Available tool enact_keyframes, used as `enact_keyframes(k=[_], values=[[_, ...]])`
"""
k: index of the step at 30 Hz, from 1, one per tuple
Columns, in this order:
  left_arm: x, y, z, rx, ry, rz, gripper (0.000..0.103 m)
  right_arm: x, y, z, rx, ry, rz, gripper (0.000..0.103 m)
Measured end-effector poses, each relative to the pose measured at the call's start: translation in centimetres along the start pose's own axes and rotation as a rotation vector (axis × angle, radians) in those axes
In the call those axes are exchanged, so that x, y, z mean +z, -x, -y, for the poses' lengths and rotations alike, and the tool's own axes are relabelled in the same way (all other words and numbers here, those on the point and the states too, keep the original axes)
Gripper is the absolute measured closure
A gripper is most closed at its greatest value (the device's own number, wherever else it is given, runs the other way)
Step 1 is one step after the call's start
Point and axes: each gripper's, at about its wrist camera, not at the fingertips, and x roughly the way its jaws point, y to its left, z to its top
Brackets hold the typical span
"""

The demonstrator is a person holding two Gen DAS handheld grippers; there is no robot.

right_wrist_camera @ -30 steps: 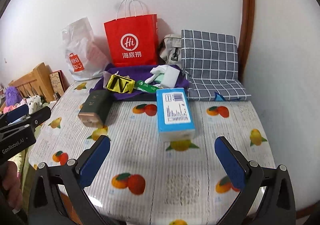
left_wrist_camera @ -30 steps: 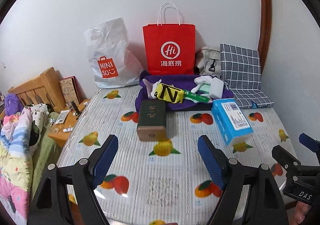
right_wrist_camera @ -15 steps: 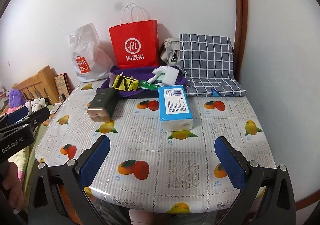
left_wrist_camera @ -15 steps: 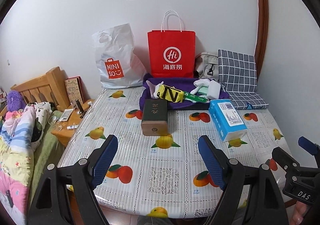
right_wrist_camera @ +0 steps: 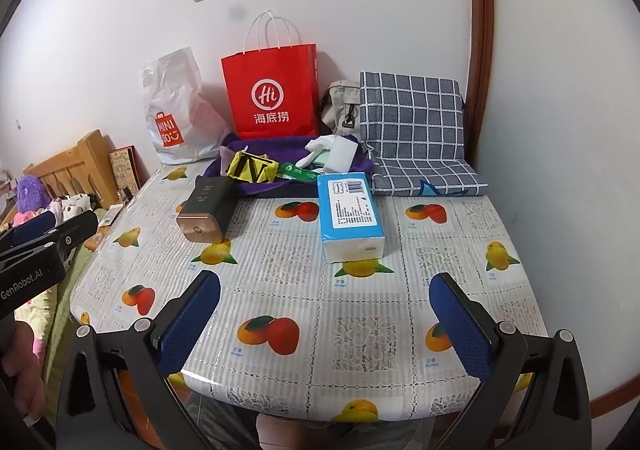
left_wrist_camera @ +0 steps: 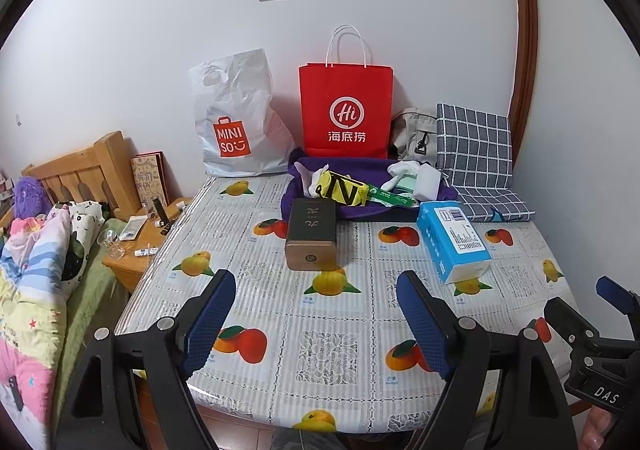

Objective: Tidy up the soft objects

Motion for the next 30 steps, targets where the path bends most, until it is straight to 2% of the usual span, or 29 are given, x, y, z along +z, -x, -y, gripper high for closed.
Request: enact_keyframes(k=[30], values=[[-0.05, 0.33, -0.13, -0.003, 0.001, 0.004, 0.021, 0.42, 0.66, -0.22, 0.0, 0.013, 0.017, 0.0]])
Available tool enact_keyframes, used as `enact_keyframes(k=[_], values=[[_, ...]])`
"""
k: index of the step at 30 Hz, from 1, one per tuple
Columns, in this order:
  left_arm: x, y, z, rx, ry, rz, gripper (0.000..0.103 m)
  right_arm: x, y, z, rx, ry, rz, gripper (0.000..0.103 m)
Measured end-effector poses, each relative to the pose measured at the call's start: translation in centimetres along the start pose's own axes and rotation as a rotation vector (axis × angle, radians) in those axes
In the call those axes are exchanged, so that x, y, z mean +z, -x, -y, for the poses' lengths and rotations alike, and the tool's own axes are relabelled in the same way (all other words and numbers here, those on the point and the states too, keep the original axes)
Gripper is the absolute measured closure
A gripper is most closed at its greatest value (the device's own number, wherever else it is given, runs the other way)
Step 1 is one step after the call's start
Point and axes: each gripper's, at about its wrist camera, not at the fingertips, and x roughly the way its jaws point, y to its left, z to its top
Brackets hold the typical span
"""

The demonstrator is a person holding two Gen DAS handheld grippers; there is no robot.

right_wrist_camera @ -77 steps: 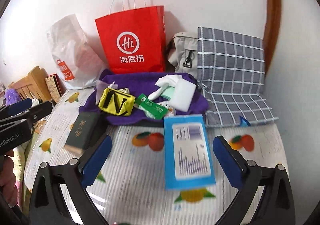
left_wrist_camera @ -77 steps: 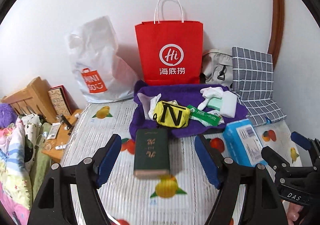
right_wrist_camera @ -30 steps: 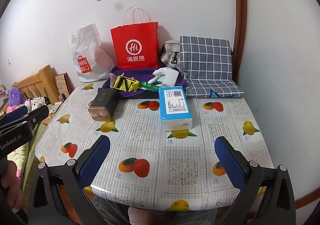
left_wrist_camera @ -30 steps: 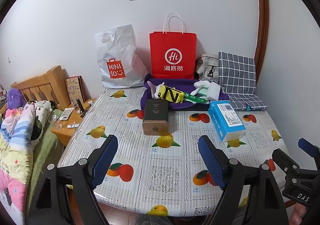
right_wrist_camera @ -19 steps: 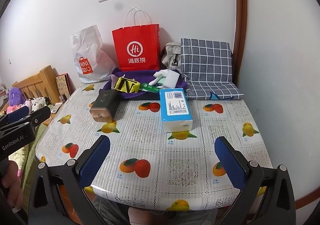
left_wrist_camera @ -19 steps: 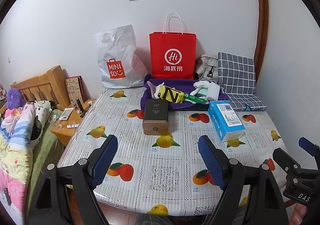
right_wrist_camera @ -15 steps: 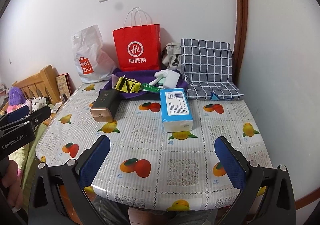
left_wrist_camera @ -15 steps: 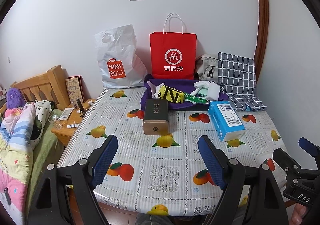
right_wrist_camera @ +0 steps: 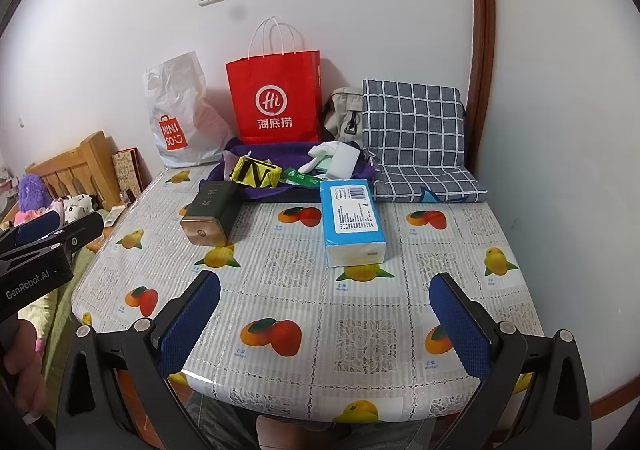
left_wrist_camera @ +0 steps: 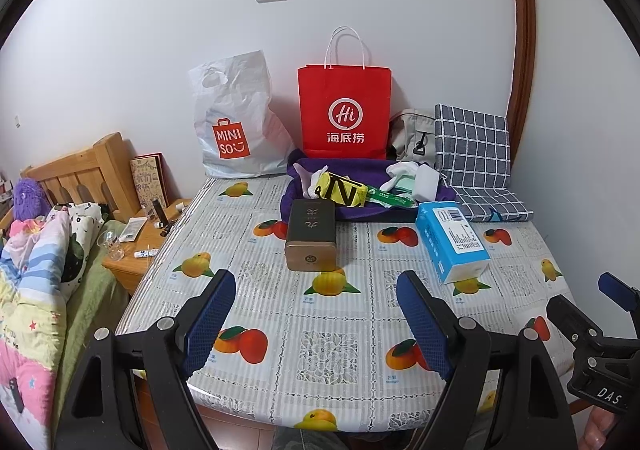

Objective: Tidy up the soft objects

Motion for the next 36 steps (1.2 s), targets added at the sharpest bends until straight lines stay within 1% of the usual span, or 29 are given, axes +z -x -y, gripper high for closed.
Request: enact_keyframes(k=[36], values=[[-0.01, 0.03, 0.01, 0.002, -0.001, 0.0, 0.021, -0.06, 0.33, 0.0, 0.002, 0.0, 0.007, 0.0]])
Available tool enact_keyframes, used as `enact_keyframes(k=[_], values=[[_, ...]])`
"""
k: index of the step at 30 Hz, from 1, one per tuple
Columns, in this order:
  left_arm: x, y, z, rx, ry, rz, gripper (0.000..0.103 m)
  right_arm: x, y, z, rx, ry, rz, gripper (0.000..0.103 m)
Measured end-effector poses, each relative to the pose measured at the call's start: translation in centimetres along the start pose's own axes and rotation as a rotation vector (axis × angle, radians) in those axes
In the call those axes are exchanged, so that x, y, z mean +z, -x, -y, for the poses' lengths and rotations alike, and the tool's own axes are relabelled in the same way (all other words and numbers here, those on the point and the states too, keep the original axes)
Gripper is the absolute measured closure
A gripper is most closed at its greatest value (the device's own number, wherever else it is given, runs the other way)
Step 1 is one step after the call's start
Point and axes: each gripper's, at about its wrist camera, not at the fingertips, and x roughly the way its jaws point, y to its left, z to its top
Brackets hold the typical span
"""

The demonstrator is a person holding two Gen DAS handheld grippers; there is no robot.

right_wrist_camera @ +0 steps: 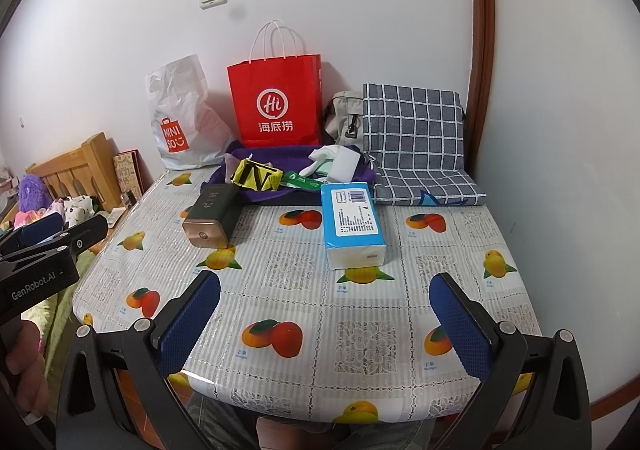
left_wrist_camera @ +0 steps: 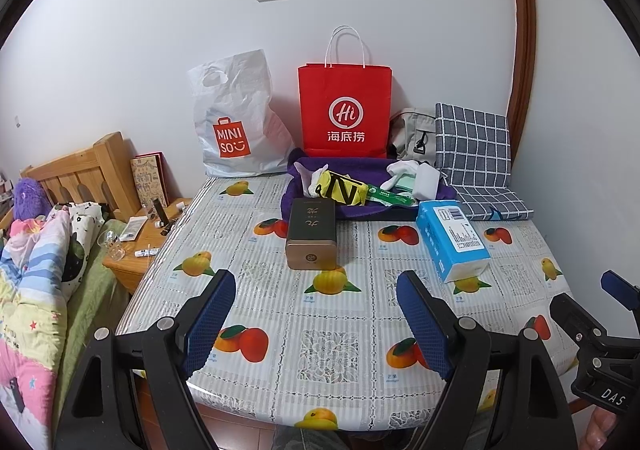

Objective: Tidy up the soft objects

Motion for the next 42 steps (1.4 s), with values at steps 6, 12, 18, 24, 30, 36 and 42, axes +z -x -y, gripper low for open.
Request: enact_keyframes(k=[6, 12, 18, 24, 30, 36, 42], values=[[-0.01, 0.03, -0.04, 0.0, 0.0, 0.0, 0.021, 0.05, 0.06, -0.05, 0.0, 0.0, 0.001, 0.0], [0.0, -0.02, -0.02, 0.0, 0.0, 0.0, 0.021, 0.0, 0.06, -0.06, 0.0, 0.001, 0.001, 0.0], [0.0, -0.01, -0.02, -0.001, 0.0, 0.0, 0.021, -0.03, 0.06, 0.0, 0.001, 0.001, 0.002, 0.0], [0.01, 0.02, -0.07, -0.001, 0.001, -0.001, 0.021, 0.01, 0.19, -0.03, 0.002, 0.0, 0.003, 0.0], [-0.01, -0.02, -0.1, -0.002, 0.0, -0.001, 0.021, -0.03, 0.2, 0.0, 0.002, 0.0, 0.004, 0.0], [0.03, -0.02, -0.07, 0.0, -0.001, -0.001, 0.021, 0.01, 0.33, -0.03, 0.004, 0.002, 0.006, 0.0], [-0.09, -0.12, -0.19, 0.005, 0.004, -0.004, 0.021, 0.14, 0.56, 0.01, 0.003, -0.003, 0.008, 0.0]])
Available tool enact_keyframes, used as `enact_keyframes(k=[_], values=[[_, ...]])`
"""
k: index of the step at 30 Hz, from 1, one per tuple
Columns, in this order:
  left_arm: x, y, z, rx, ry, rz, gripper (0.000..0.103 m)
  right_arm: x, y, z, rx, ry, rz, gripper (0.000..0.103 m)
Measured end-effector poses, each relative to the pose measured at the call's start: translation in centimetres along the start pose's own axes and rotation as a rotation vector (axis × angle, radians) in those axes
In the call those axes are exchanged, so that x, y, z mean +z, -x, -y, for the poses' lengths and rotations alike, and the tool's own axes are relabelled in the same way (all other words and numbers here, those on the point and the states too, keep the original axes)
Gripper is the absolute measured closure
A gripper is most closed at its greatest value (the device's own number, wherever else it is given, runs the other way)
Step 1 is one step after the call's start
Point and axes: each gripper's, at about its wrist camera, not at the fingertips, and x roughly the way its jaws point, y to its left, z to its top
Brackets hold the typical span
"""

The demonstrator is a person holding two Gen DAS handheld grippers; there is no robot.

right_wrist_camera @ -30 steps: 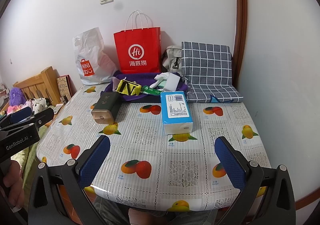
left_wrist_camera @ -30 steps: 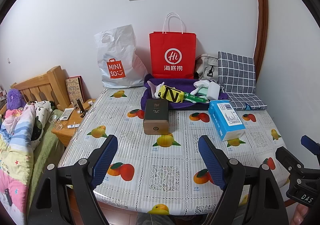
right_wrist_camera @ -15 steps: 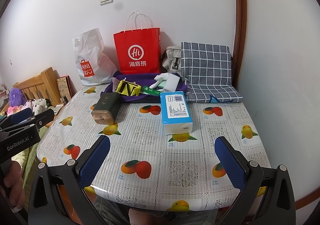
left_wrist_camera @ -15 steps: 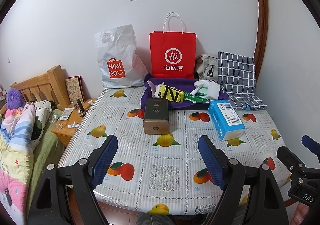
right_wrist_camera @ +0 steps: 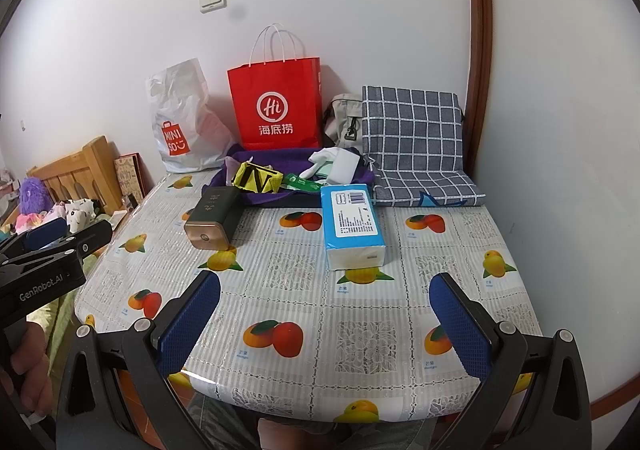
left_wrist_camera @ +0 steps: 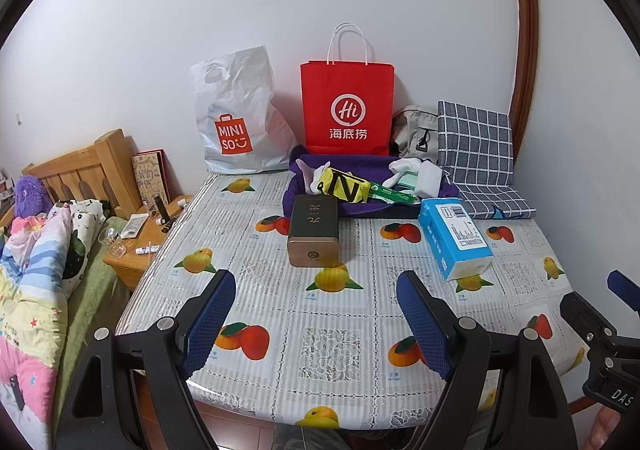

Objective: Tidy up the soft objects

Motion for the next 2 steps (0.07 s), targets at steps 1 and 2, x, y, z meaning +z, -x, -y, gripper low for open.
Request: enact_keyframes(k=[1, 2], values=[[-0.1, -0.05, -0.06, 0.0, 0.001, -0.002, 0.021, 0.09, -0.04, 0.01, 0.001, -0.001, 0.0, 0.0], [-0.23, -0.17, -0.11, -0.001, 0.001, -0.005, 0.021, 0.03, 0.01, 0.05, 0.001, -0.001, 0.0, 0.0]])
